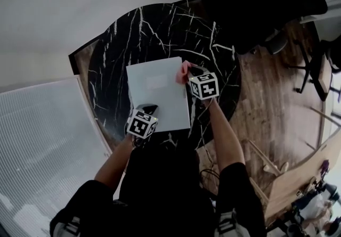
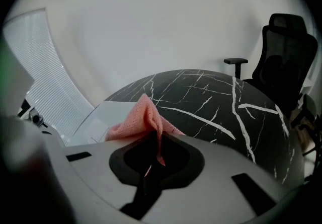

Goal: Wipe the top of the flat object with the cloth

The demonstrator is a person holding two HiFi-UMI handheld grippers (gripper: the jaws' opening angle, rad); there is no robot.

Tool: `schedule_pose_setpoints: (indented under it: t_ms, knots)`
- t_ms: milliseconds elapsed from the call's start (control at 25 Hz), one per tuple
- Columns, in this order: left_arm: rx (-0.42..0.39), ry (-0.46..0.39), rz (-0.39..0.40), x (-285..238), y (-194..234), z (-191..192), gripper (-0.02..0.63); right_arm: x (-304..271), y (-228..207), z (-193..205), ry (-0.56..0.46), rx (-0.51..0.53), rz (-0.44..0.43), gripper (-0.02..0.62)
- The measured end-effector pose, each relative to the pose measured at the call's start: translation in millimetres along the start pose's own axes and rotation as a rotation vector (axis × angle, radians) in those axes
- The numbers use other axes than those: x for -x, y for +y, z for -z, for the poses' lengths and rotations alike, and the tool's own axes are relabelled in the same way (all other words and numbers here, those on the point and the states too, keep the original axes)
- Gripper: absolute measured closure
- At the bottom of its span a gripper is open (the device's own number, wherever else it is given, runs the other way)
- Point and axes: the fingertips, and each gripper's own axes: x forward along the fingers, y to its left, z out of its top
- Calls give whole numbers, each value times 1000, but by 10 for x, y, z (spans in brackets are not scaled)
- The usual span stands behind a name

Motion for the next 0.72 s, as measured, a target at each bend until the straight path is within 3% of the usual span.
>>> schedule_pose_setpoints:
  t_ms: [200, 360, 720]
  knots:
    - [16, 31, 73, -8, 10, -19, 607, -44, -32, -62, 1, 17, -6, 588]
    - [-38, 45, 69, 3, -8, -15, 607, -85, -54, -113, 7, 2, -26, 588]
    - [11, 61, 95, 7, 2, -36, 607, -157, -79, -309, 113, 206, -48, 588]
